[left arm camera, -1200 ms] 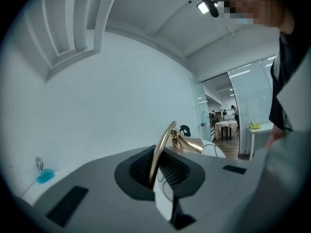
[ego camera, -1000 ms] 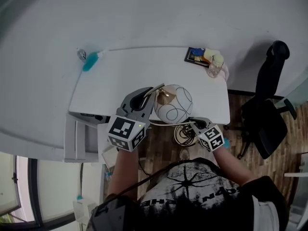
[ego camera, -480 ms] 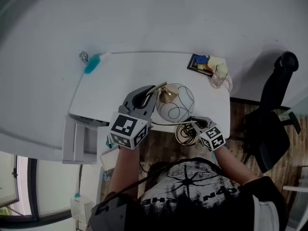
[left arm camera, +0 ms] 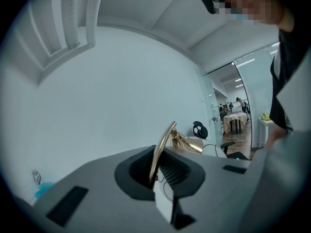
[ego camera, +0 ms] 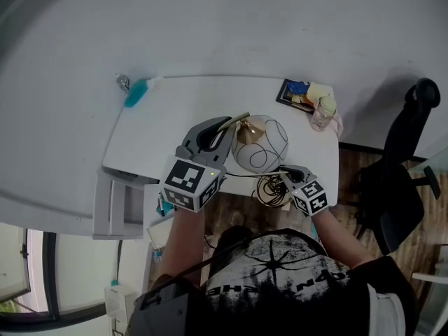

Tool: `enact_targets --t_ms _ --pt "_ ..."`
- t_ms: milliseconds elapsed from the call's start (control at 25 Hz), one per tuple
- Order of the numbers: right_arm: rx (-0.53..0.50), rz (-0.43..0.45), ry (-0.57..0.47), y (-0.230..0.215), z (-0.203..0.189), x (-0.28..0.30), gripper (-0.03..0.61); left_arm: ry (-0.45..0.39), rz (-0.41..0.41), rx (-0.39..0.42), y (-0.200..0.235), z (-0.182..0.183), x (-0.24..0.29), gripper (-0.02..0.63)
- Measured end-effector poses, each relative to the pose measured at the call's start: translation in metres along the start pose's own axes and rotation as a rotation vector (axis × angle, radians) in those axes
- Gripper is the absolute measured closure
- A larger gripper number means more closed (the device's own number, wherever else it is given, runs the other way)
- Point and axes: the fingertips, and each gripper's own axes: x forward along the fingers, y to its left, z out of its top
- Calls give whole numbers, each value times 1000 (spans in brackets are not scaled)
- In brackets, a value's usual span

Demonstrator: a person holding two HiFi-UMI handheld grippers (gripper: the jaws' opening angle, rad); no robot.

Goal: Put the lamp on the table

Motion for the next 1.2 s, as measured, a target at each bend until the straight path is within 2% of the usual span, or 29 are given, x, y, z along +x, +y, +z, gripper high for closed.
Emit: enact_targets --t_ms 1200 --pt "127 -256 -23 -97 62 115 557 -15 -282 58 118 3 138 591"
